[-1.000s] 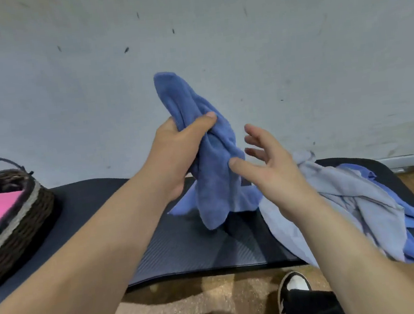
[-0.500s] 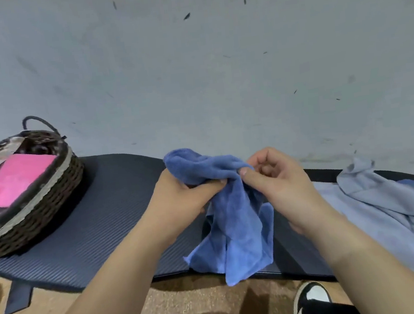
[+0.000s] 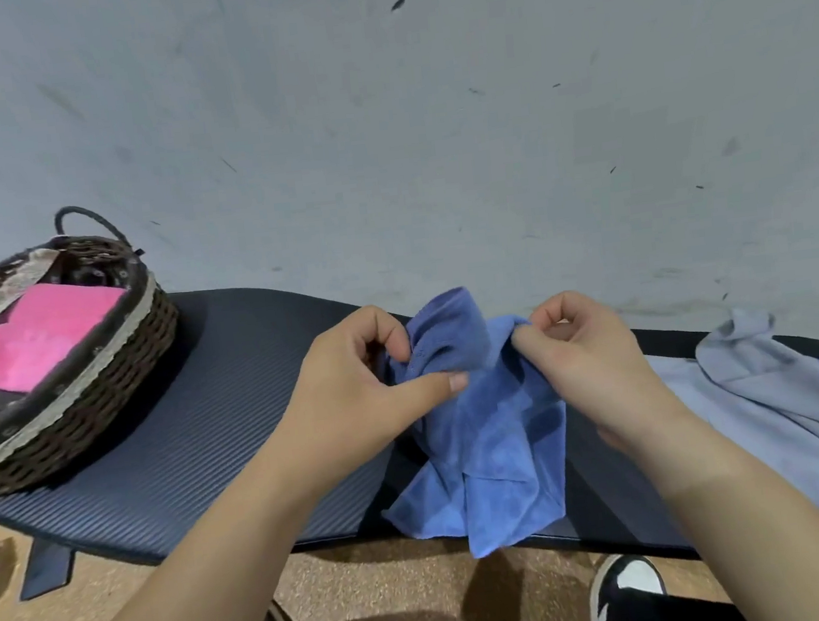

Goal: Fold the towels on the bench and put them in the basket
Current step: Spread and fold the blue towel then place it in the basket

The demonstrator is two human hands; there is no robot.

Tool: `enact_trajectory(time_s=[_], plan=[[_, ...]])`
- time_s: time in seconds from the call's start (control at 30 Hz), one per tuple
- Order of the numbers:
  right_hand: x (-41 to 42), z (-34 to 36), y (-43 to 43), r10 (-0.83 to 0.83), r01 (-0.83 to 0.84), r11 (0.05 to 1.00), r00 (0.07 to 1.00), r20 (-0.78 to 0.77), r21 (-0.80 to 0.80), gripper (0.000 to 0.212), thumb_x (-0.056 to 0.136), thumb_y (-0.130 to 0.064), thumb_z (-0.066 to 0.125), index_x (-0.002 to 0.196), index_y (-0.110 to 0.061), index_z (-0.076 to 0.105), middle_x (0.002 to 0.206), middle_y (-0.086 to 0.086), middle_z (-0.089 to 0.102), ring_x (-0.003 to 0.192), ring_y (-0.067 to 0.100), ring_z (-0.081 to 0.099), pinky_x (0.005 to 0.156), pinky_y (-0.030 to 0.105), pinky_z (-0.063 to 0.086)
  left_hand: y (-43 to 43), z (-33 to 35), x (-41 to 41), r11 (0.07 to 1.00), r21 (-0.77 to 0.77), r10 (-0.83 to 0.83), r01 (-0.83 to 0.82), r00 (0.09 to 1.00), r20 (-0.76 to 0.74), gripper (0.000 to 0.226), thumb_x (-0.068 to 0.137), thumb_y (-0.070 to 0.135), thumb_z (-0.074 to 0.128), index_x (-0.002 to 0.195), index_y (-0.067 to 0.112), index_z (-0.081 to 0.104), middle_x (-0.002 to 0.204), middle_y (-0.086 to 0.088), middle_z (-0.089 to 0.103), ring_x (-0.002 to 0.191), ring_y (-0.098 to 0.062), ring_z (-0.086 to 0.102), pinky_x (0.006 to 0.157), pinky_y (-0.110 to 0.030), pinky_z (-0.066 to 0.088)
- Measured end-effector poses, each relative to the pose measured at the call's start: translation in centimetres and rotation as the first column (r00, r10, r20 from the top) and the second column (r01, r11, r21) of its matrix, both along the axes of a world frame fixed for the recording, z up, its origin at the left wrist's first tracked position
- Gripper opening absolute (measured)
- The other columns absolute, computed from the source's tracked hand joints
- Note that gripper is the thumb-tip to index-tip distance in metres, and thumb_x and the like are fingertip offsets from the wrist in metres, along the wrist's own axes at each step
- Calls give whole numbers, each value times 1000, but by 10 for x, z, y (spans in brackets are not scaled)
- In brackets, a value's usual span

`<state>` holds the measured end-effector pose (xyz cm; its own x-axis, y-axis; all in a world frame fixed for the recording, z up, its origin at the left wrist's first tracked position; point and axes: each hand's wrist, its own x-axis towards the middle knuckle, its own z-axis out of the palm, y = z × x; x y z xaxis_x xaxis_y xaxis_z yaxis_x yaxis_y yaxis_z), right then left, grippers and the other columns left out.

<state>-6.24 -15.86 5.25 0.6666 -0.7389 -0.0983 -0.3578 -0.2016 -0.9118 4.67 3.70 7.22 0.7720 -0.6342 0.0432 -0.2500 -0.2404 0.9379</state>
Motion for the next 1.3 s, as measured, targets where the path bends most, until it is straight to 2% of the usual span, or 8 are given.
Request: enact_trajectory(time_s=[0.13,0.3,0.4,0.63,0.87,1.0,1.1,1.3], plan=[[-4,0,-6,-24,18,993,998,-49,-119,14,90,-21,69,89,-12,58,67,-1,57,52,6,47,48,15,40,5,-6,6,999,-15,-30,30,999,-27,32,73,30,92,82,25,62,66,5,59,58,-13,49,55,-26,43],[-3,4,4,-41,37,984,999,-18,-177,15,88,-22,71,95,-25,58,91,-8,67,75,12,63,71,29,50,2,-11,9,1000,-1,-20,20,997,-72,38,85,5,81,112,26,63,88,0,71,80,-22,71,75,-34,61],[-5,19,19,14,9,954,997,75,-300,17,89,-25,73,82,-23,57,76,-8,63,64,10,57,62,24,48,0,-10,7,1000,-4,-26,26,997,-79,42,91,10,77,126,28,63,96,6,75,89,-10,73,83,-28,61],[-7,23,45,234,-234,966,972,15,111,44,74,-59,84,84,-18,71,79,-1,74,69,16,68,69,32,59,-3,-6,0,987,-123,-124,101,971,-204,12,98,10,68,105,15,77,99,1,80,96,-14,75,82,-25,59],[-3,16,29,66,-163,904,966,248,396,22,104,-17,60,84,-8,57,79,27,61,77,25,67,83,42,61,1,-3,2,983,-182,-32,-16,966,-256,14,106,15,57,105,15,71,99,-4,78,95,-19,73,92,-41,58],[0,16,33,-153,28,890,959,240,455,21,100,-25,61,83,-16,52,83,9,52,79,26,46,74,44,43,5,-1,-2,989,-74,131,-128,990,41,13,105,21,56,101,25,67,88,0,74,80,-18,69,72,-29,56],[-8,28,42,-59,-13,964,964,260,265,32,94,-43,71,87,-16,56,74,6,55,71,20,51,68,39,43,8,9,-2,991,3,133,-137,965,224,11,104,27,56,98,34,62,81,4,67,74,-9,61,64,-17,46],[-24,64,20,278,-275,959,959,54,-63,39,71,-34,95,91,-17,66,88,12,76,83,30,74,79,45,60,40,62,21,888,452,-288,84,868,404,21,78,40,73,96,37,62,88,16,70,83,-5,65,76,-36,56]])
